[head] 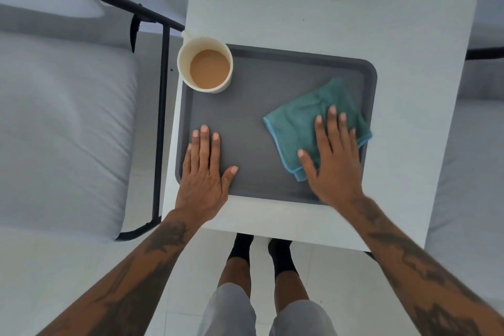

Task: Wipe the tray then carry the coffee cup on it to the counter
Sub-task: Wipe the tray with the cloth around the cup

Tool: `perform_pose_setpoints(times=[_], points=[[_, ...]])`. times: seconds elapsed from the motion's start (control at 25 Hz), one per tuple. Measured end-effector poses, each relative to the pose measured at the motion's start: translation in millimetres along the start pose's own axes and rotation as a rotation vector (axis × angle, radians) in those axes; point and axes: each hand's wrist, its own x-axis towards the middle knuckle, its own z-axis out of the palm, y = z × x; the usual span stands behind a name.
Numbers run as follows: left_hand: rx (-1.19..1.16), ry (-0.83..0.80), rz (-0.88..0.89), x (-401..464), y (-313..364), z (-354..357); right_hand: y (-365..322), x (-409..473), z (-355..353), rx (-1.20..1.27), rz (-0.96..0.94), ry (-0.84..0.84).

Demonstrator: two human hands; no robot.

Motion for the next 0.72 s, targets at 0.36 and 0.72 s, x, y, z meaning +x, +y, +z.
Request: perform_pose_setpoints(times=[0.36,0.72], points=[[-0.141,-0.006,-0.215,-2,31,-17,14,-63,-28,0.536,0.129,0.008],[-1.652,-0.792,-0.45,-30,194,-118,40,-161,-143,0.831,-0.008,-0.135]])
